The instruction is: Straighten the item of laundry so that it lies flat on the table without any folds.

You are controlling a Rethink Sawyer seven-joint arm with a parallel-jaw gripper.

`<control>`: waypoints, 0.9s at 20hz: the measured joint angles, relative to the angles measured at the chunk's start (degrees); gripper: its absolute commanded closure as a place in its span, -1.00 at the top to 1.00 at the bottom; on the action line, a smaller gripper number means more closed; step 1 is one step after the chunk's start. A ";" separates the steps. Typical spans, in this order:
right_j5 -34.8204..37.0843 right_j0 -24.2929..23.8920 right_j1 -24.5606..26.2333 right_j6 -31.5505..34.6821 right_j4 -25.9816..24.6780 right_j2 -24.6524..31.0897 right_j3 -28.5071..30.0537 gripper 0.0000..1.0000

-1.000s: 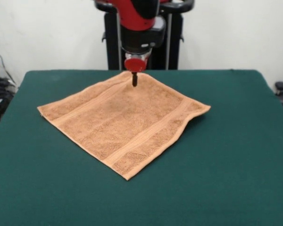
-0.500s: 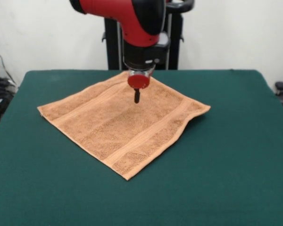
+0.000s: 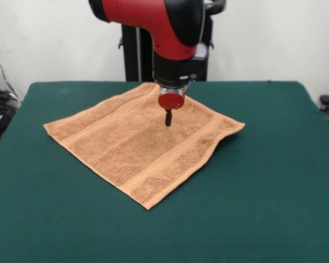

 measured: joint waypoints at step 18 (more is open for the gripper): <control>5.20 3.15 -0.19 0.00 2.32 0.00 -2.57 1.00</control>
